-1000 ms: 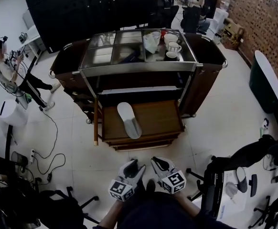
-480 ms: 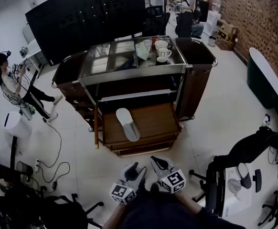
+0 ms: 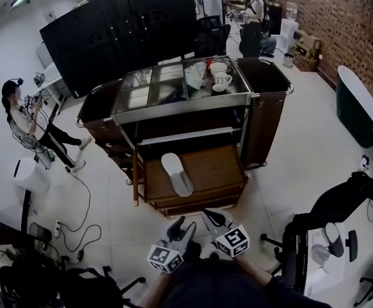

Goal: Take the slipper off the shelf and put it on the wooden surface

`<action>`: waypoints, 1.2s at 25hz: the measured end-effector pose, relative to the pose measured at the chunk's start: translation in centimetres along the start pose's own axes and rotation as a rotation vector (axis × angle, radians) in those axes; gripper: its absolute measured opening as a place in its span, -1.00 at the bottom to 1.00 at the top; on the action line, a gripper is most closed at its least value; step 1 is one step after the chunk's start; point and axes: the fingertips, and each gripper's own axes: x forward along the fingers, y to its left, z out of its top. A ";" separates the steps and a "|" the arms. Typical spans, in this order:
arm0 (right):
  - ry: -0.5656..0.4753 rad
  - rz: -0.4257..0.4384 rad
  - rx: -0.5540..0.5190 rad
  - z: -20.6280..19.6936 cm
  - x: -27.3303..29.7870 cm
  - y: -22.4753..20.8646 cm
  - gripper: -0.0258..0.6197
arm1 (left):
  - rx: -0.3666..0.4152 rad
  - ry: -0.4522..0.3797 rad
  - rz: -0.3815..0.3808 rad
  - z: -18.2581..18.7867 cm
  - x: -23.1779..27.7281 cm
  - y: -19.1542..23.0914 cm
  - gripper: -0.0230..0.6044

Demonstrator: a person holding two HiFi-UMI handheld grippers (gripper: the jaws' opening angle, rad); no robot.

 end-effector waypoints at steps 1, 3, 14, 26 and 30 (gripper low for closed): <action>-0.006 0.004 -0.001 0.4 0.3 -0.1 -0.92 | 0.006 -0.005 -0.001 0.4 0.2 0.1 -0.33; -0.025 0.011 -0.007 1.5 0.6 -0.1 -0.92 | 0.021 -0.010 -0.006 1.2 0.5 0.2 -0.33; -0.061 0.001 -0.023 3.2 0.1 -0.1 -0.92 | 0.020 -0.003 -0.026 1.7 1.4 -0.7 -0.33; -0.058 -0.004 -0.016 3.2 0.2 -0.1 -0.92 | 0.009 0.015 -0.034 1.7 1.7 -0.7 -0.33; -0.059 -0.002 -0.019 3.4 0.2 0.1 -0.92 | 0.002 0.020 -0.032 1.3 1.6 -0.7 -0.33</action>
